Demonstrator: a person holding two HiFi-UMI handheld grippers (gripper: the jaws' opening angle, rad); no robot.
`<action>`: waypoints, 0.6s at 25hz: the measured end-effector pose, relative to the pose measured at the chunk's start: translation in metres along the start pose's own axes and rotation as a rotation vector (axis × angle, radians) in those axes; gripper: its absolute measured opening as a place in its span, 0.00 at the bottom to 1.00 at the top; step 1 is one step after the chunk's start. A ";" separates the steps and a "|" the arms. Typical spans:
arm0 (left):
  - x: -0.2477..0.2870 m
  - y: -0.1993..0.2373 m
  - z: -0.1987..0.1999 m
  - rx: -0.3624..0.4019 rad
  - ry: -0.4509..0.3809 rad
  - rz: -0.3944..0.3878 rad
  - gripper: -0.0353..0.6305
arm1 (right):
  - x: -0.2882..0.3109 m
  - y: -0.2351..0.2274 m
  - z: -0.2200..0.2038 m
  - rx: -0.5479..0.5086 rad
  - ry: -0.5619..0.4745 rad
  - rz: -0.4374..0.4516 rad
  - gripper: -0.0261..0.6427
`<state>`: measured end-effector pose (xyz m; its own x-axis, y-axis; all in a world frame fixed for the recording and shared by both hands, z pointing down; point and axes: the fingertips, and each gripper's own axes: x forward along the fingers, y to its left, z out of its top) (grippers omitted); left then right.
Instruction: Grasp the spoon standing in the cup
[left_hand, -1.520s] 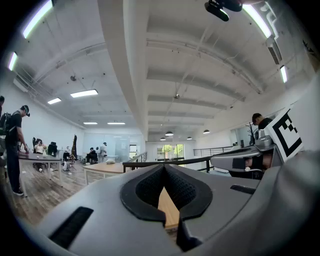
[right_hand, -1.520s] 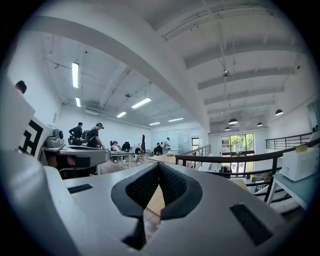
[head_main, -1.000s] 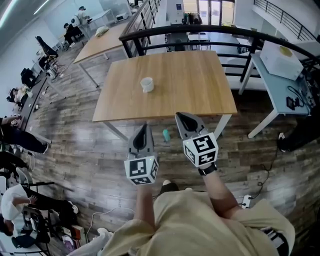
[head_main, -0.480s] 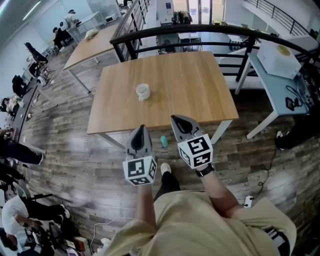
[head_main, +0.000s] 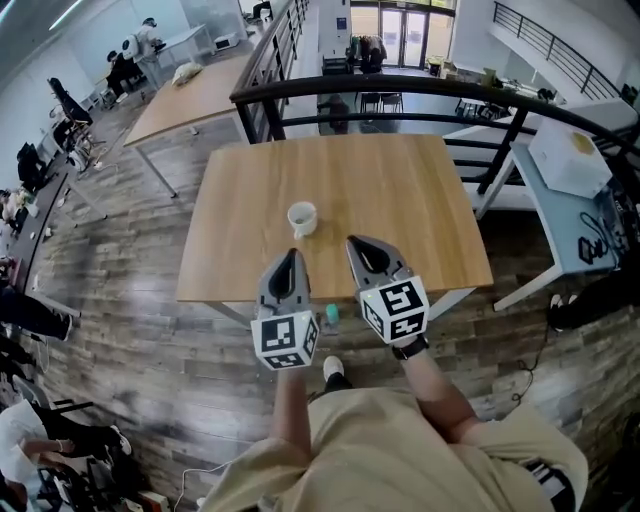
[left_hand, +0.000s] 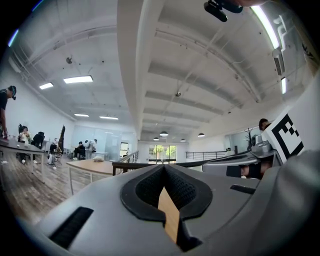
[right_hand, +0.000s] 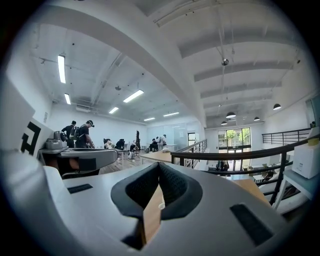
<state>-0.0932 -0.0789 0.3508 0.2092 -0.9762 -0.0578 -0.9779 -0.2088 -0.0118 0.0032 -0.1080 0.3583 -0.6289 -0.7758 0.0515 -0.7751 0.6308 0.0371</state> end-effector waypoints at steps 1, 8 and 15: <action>0.008 0.009 -0.002 -0.003 0.002 0.001 0.06 | 0.012 -0.001 -0.002 0.002 0.005 0.000 0.06; 0.062 0.067 -0.014 -0.009 0.010 -0.011 0.06 | 0.092 -0.006 -0.003 0.007 0.003 -0.011 0.06; 0.107 0.100 -0.053 -0.053 0.062 -0.032 0.06 | 0.135 -0.019 -0.044 -0.007 0.060 -0.064 0.06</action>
<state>-0.1681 -0.2075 0.3967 0.2418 -0.9703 0.0036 -0.9696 -0.2415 0.0406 -0.0639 -0.2240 0.4087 -0.5733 -0.8122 0.1083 -0.8129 0.5803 0.0489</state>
